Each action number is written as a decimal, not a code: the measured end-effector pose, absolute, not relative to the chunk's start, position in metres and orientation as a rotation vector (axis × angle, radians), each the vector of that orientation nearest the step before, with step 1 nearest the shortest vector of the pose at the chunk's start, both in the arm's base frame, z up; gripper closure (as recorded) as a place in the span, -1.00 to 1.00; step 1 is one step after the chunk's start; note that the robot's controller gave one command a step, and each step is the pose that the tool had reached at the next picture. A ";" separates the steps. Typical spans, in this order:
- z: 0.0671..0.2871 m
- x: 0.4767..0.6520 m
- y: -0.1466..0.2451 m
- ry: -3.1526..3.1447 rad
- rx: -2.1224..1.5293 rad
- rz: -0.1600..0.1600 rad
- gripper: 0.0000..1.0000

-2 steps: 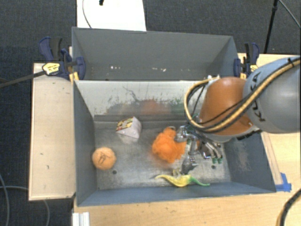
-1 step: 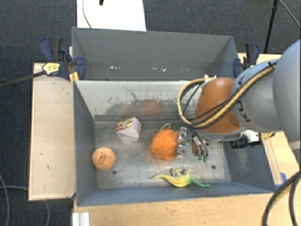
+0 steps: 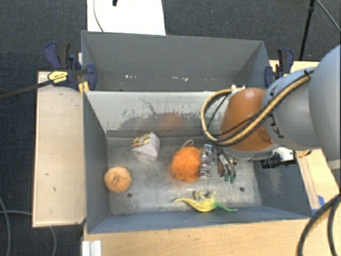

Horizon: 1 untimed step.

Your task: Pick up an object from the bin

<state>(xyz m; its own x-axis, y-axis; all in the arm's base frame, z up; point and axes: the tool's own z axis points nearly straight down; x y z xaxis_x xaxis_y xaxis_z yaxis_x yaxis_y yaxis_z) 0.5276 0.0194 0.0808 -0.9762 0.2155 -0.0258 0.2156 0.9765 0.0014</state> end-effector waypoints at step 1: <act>0.226 0.497 -0.001 3.115 0.374 0.001 1.00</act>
Offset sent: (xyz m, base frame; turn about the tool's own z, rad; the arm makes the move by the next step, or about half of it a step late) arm 0.0000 0.0000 0.0000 0.0000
